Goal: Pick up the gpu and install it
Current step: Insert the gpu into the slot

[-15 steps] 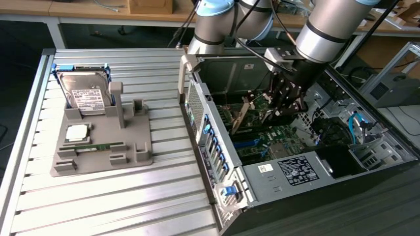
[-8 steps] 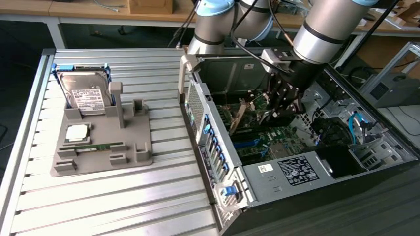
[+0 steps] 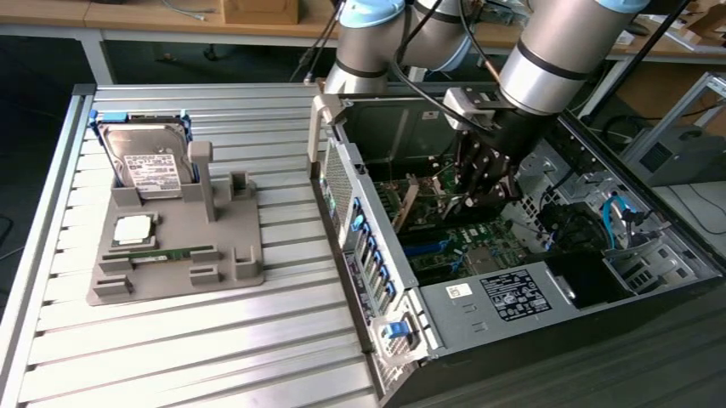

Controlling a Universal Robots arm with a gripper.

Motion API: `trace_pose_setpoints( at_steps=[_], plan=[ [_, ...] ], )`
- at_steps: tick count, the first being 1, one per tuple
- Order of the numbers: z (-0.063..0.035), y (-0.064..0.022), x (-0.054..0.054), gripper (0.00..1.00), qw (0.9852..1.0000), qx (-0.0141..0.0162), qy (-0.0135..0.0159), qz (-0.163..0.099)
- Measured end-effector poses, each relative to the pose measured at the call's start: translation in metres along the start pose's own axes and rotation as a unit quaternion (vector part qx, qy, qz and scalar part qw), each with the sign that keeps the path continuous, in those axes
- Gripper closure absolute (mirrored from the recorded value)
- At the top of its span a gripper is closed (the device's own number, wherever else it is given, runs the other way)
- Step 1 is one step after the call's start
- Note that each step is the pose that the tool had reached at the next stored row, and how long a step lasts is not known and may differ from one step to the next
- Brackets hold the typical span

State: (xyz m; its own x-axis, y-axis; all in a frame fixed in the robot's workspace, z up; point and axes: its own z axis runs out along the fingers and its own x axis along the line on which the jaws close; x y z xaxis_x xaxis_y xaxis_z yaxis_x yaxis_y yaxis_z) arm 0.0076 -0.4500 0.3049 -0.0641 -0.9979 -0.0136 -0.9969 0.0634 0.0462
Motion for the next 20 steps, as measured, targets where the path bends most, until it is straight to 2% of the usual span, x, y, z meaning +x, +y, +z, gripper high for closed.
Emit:
trace_pose_setpoints(
  at_steps=[5, 11, 20],
  plan=[
    [0.0019, 0.0033, 0.001, 0.73, 1.0, 0.0, 0.0018, -0.002],
    [0.0034, 0.0035, 0.001, 0.73, 0.9995, -0.0002, 0.0047, -0.033],
    [0.0061, 0.0117, 0.004, 0.73, 0.9993, -0.0002, 0.0048, -0.036]
  ],
)
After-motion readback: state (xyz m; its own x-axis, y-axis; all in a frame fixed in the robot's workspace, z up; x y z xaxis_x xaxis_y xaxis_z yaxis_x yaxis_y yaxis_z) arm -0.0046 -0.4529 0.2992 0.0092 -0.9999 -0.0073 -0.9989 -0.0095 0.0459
